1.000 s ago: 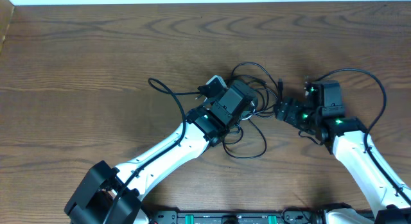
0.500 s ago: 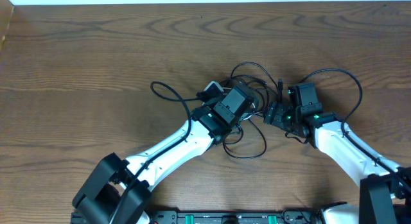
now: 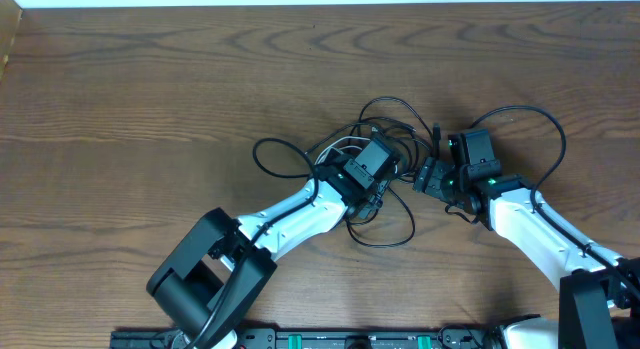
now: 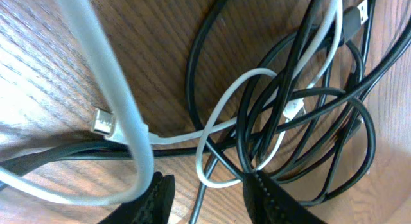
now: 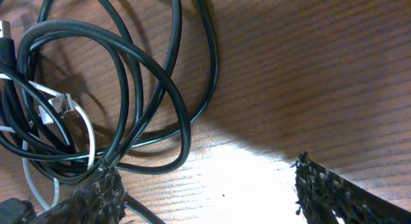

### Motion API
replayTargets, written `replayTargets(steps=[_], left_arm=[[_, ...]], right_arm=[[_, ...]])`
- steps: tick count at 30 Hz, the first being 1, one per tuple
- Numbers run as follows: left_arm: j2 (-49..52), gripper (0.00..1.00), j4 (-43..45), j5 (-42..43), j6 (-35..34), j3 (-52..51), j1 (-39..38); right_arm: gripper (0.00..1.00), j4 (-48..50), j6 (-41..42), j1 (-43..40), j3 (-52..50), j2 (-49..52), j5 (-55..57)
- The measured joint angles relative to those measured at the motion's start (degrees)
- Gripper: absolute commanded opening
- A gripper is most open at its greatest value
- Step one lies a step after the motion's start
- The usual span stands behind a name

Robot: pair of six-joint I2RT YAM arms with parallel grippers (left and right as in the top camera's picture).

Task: Untangle cables

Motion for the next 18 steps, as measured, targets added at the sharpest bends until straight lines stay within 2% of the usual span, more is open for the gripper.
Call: replayTargets(steps=[2, 10, 12, 13, 18], left_arm=[[1.1, 0.28, 1.1, 0.1, -0.5, 0.0, 0.0], [4.4, 0.27, 3.5, 0.5, -0.8, 0.0, 0.0], [4.7, 0.19, 3.5, 0.2, -0.8, 0.0, 0.0], [4.7, 0.08, 3.5, -0.1, -1.0, 0.0, -0.1], [5.0, 0.07, 3.5, -0.5, 0.0, 0.0, 0.0]], right_arm=[[0.83, 0.0, 0.0, 0.0, 0.0, 0.0, 0.0], [0.84, 0.0, 0.0, 0.0, 0.0, 0.0, 0.0], [0.85, 0.0, 0.0, 0.0, 0.0, 0.0, 0.0], [0.85, 0.0, 0.0, 0.0, 0.0, 0.0, 0.0], [0.85, 0.0, 0.0, 0.0, 0.0, 0.0, 0.0]])
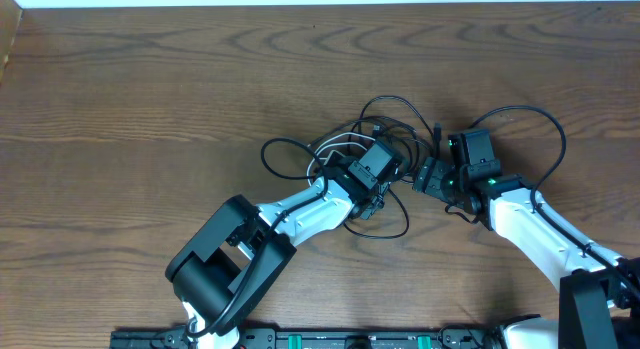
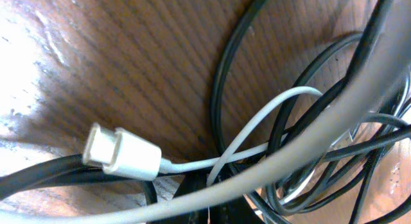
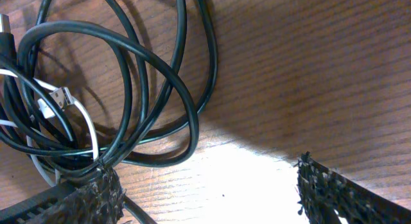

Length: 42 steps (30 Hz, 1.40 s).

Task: Untangle cables

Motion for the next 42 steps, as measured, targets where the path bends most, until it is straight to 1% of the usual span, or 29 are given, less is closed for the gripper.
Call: replayTargets(steps=[4, 6, 12, 15, 21, 24, 25, 27, 28, 29, 30, 31, 34, 37, 39, 42], left_arm=[[-0.2, 0.08, -0.2, 0.0, 3.3, 0.0, 0.0], [-1.3, 0.08, -0.6, -0.2, 7.2, 0.0, 0.0], [-9.9, 0.07, -1.2, -1.1, 16.4, 0.0, 0.1], [-11.9, 0.07, -2.1, -1.1, 18.2, 0.0, 0.1], [-12.0, 0.07, -3.3, -1.0, 19.5, 0.0, 0.1], [-12.0, 0.08, -3.3, 0.3, 19.9, 0.0, 0.1], [-12.1, 0.07, -3.3, 0.7, 20.4, 0.0, 0.1], [-12.6, 0.07, -3.3, 1.4, 21.1, 0.0, 0.1], [-13.1, 0.08, -3.4, 1.6, 21.6, 0.0, 0.1], [-14.3, 0.08, -3.4, 1.8, 22.1, 0.0, 0.1], [-15.0, 0.07, -3.4, 1.8, 22.3, 0.0, 0.1], [-16.4, 0.07, -3.5, 1.8, 22.8, 0.0, 0.1], [-20.3, 0.07, -4.4, 2.0, 24.9, 0.0, 0.1], [-23.4, 0.07, -5.6, 1.4, 27.9, 0.0, 0.2], [-25.7, 0.07, -8.3, -0.2, 29.5, -0.1, 0.4], [-30.1, 0.07, -15.3, -4.6, 31.0, -0.3, 2.6]], right_arm=[[0.88, 0.0, 0.0, 0.0, 0.0, 0.0, 0.0], [0.89, 0.0, 0.0, 0.0, 0.0, 0.0, 0.0], [0.85, 1.5, 1.6, 0.0, 0.0, 0.0, -2.7], [0.85, 3.3, 4.9, 0.0, 0.0, 0.1, -3.7], [0.79, 8.8, 10.3, 1.6, 0.0, 2.0, -4.2], [0.82, 9.3, 11.8, 2.4, 0.0, 3.9, -4.2], [0.81, 9.6, 13.0, 2.6, 0.0, 5.5, -4.2], [0.74, 11.3, 14.9, 2.8, 0.9, 6.6, -4.4], [0.60, 12.1, 15.7, 2.9, 1.2, 7.6, -4.9], [0.25, 13.5, 16.5, 3.0, 1.7, 8.7, -6.1], [0.06, 14.2, 17.2, 3.0, 2.1, 9.6, -7.2], [0.01, 14.9, 17.8, 3.0, 2.3, 11.3, -8.9], [0.01, 14.3, 18.4, 3.0, 2.4, 13.0, -11.9], [0.01, 13.6, 17.1, 2.7, 2.5, 13.0, -13.2], [0.01, 11.8, 15.2, 1.7, 2.5, 12.5, -14.4], [0.01, 5.6, 11.7, -2.1, 2.1, 9.9, -14.1]])
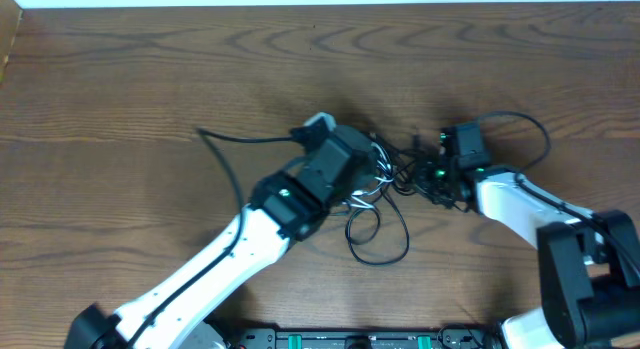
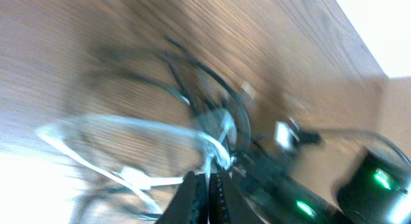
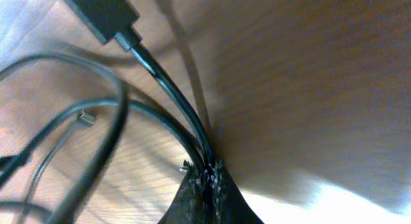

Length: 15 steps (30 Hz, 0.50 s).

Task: Untangle cables

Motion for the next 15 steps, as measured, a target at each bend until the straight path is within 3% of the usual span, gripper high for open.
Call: replayTargets(steps=[4, 10, 11, 14, 15], left_arm=[[-6.8, 0.08, -6.2, -7.3, 0.5, -0.1, 5.5], [-13.0, 0.08, -11.8, -13.1, 1.3, -0.1, 15.8], [-13.0, 0.15, -11.9, -12.7, 1.3, -0.1, 16.5], [-12.8, 0.54, -11.9, -9.5, 1.3, -0.1, 16.8], [-12.5, 0.62, -11.9, -7.1, 1.4, -0.1, 16.8]], right_arm=[[0.01, -9.1, -3.3, -9.8, -1.0, -5.2, 7.4], [0.01, -12.3, -5.7, -21.3, -1.5, -12.9, 12.9], [0.01, -12.3, -6.4, -21.7, -1.5, -13.7, 12.6], [0.01, -12.4, -7.7, -21.5, -1.5, -14.4, 11.5], [0.02, -12.5, -8.1, -21.5, -1.5, -14.4, 11.2]])
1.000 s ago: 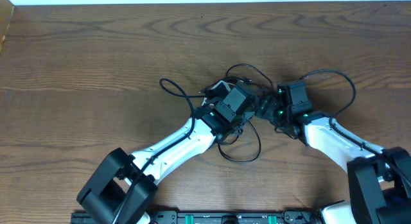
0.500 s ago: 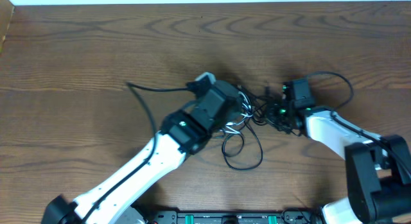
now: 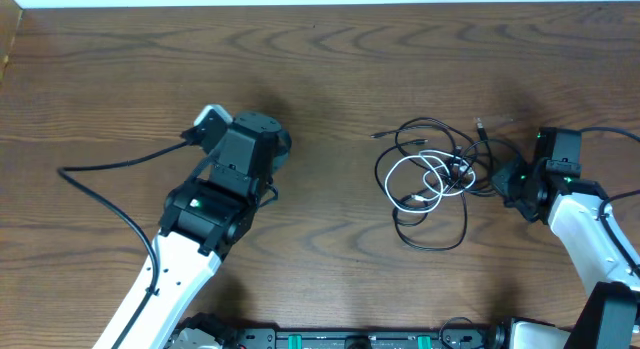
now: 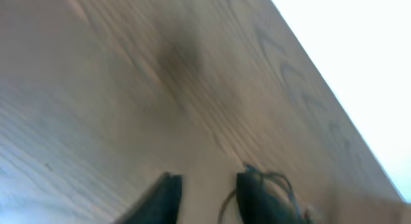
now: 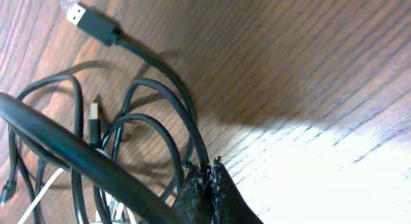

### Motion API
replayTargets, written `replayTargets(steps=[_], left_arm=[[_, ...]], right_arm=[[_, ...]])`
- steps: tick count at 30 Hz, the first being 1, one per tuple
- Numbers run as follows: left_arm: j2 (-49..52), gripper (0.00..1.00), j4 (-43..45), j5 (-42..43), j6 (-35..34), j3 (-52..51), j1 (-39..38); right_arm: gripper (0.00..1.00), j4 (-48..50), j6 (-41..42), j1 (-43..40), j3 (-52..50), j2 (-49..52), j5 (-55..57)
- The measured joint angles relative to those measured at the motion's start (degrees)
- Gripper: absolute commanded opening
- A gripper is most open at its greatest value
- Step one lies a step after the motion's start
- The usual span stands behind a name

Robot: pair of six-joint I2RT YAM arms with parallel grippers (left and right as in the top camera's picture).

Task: Untangle cables

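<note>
A tangle (image 3: 437, 175) of black cables and one white cable (image 3: 412, 181) lies right of centre. My right gripper (image 3: 506, 179) is at its right side, shut on a black cable (image 5: 192, 137) of the tangle, as the right wrist view (image 5: 209, 170) shows. A black USB plug (image 5: 85, 18) lies loose beyond it. One long black cable (image 3: 120, 159) runs alone across the left of the table and under my left arm. My left gripper (image 3: 272, 147) stands well left of the tangle. Its blurred wrist view (image 4: 209, 185) shows it open with nothing between the fingers.
The brown wooden table (image 3: 330, 69) has its far edge along the top of the overhead view. A wide strip of bare wood separates the left arm from the tangle. The rail of the arm bases (image 3: 330, 339) runs along the near edge.
My left gripper was shut in the tangle at the centre; it is now open and further left. The tangle and my right gripper have shifted right. A long black cable now lies apart on the left.
At first both grippers were open at the tangle in the table's middle, the left among the cables, the right beside them. Later both were shut on cables, a black cable trailing left. Now the arms are apart, one black cable at left, the tangle at right.
</note>
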Motion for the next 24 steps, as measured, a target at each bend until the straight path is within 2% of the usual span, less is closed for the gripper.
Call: replayTargets(steps=[3, 4, 6, 7, 8, 9, 12, 14, 18, 24], left_arm=[[1.7, 0.72, 0.6, 6.2, 0.4, 0.0, 0.0], [2.5, 0.80, 1.2, 7.9, 1.9, 0.0, 0.0], [5.2, 0.86, 5.8, 13.7, 9.3, 0.0, 0.0], [6.1, 0.88, 7.2, 15.1, 12.5, 0.0, 0.0], [8.2, 0.88, 9.9, 18.3, 19.3, 0.0, 0.0], [9.5, 0.88, 10.9, 19.9, 22.3, 0.0, -0.1], [13.4, 0.88, 15.2, 24.0, 24.1, 0.0, -0.1], [16.1, 0.88, 17.2, 26.8, 20.9, 0.0, -0.5], [22.3, 0.87, 23.9, 31.5, 8.5, 0.0, -4.3], [30.3, 0.77, 38.7, 33.2, -10.5, -0.2, -14.2]], right_arm=[[0.17, 0.0, -0.5, 0.0, 0.0, 0.0, -0.4], [0.23, 0.0, -0.7, 0.0, 0.0, 0.0, -0.6], [0.31, 0.0, -1.7, 0.0, 0.0, 0.0, -1.0], [0.40, -0.2, -2.2, 0.0, 0.0, 0.0, -1.0], [0.45, -0.7, -2.6, 0.1, 0.0, 0.0, -1.1], [0.49, -1.0, -3.1, 0.1, -0.1, 0.0, -1.0], [0.56, -1.9, -4.1, 0.1, -0.1, 0.0, -1.2], [0.59, -1.9, -4.5, 0.1, -0.2, 0.0, -1.2], [0.62, -1.9, -5.0, 0.1, -0.2, 0.0, -1.2], [0.64, -2.8, -5.7, 0.1, -0.2, -0.1, -1.1]])
